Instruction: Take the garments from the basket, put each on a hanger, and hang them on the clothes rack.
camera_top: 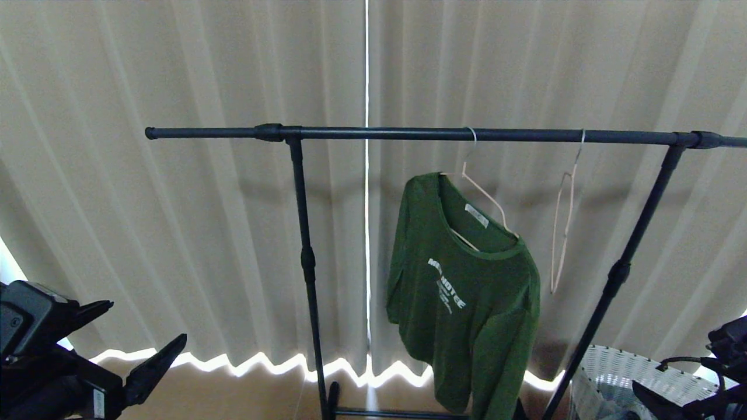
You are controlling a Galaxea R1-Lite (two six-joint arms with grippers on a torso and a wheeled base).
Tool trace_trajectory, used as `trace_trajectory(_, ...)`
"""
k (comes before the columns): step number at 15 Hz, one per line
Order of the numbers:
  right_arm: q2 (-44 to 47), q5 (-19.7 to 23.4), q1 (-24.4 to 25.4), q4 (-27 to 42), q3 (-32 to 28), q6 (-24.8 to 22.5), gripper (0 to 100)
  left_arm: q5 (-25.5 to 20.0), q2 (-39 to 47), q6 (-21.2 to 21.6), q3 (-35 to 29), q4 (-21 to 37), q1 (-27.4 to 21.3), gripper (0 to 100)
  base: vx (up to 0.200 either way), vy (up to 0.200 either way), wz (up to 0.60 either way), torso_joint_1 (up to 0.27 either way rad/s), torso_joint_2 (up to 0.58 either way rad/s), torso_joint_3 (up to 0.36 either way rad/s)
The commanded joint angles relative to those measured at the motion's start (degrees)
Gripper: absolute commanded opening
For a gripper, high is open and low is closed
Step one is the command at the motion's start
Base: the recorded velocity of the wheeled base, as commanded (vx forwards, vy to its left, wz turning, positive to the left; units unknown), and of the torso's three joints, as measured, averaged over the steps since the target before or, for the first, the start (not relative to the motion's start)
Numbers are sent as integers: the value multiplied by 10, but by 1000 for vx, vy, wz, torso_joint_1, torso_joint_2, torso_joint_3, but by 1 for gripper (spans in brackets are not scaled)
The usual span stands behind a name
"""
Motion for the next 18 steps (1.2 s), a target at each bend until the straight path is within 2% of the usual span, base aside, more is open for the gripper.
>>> trace_trajectory(1, 3, 0, 0, 0, 0, 0, 100, 1, -3, 1, 2, 0, 2, 100, -200, 0, 0, -2, 7, 7)
trace_trajectory(4, 3, 0, 0, 0, 0, 0, 100, 0, -9, 1, 1, 0, 23, 100, 0, 0, 0, 0, 0, 0)
trace_trajectory(11, -1, 0, 0, 0, 4, -1, 100, 0, -8, 1, 1, 0, 23, 100, 0, 0, 0, -11, 25, 11)
trace_trajectory(18, -2, -1, 0, 0, 7, -3, 100, 0, -24, 0, 0, 0, 24, 100, 0, 0, 0, -206, 443, 234)
